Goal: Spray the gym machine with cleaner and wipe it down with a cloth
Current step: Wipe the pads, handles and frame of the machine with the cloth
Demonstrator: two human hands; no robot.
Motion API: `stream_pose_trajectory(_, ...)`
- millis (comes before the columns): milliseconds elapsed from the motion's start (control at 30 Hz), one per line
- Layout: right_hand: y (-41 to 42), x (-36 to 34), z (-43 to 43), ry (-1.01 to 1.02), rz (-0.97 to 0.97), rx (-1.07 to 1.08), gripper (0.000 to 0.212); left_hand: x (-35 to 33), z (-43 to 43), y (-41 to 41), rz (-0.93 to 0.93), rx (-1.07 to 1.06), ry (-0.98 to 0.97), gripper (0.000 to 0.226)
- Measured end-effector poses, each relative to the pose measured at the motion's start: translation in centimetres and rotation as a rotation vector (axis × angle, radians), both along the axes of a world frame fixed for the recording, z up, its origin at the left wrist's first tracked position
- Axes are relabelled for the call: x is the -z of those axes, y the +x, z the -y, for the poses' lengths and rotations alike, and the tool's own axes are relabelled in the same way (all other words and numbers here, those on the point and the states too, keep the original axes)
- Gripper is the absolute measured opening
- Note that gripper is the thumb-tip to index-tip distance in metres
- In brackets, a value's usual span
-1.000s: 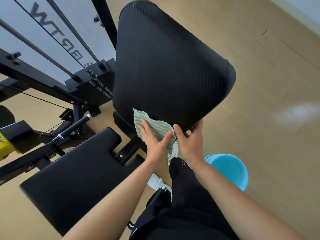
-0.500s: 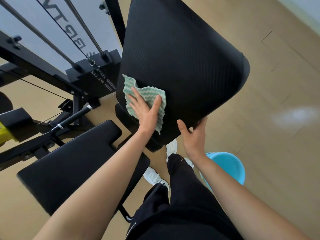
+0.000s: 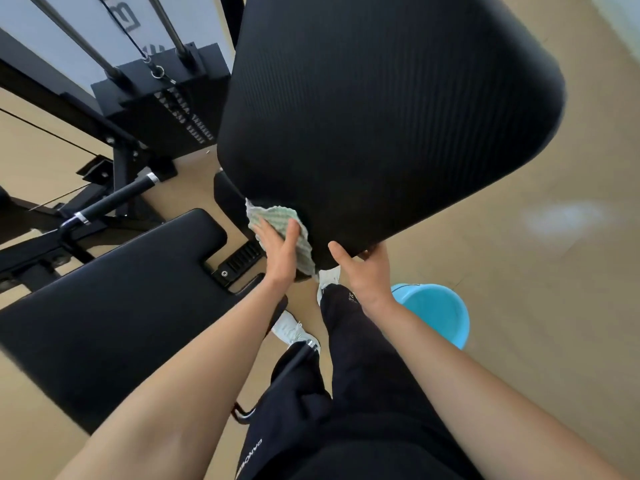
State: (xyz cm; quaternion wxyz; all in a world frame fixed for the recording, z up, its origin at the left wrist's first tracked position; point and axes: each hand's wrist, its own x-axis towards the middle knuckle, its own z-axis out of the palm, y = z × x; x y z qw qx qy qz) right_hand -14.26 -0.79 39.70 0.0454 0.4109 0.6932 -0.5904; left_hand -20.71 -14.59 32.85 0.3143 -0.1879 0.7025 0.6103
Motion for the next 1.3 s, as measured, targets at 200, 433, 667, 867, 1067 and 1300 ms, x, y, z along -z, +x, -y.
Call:
stream_pose_trajectory(200, -0.1, 1.1, 2.7, -0.085, 0.083, 0.058, 0.048, 1.9, 3.7, -9.0, 0.013, -0.197, -0.005, 0.132)
stream_pose_trajectory(433, -0.6, 0.8, 2.7, -0.143, 0.123, 0.105, 0.040, 2.0, 2.7, -6.8, 0.019, -0.240, 0.030, 0.130)
stream_pose_trajectory(667, -0.6, 0.5, 2.5, -0.121, 0.103, 0.048, 0.040, 2.8, -0.8, 5.0, 0.128, -0.145, 0.122, 0.120)
stream_pose_trajectory(867, -0.3, 1.0, 2.1, -0.127, 0.065, 0.034, 0.039, 2.6, 0.1, 1.5, 0.098, -0.304, 0.184, 0.118)
stream_pose_trajectory(1067, -0.1, 2.0, 2.3, -0.085, 0.034, -0.006, 0.038, 4.1, 4.3, -8.5, -0.028, -0.318, 0.110, 0.117)
stream_pose_trajectory(1300, -0.1, 2.7, 2.1, -0.022, -0.011, -0.066, 0.040, 3.6, 3.5, -6.4, -0.114, -0.238, 0.037, 0.105)
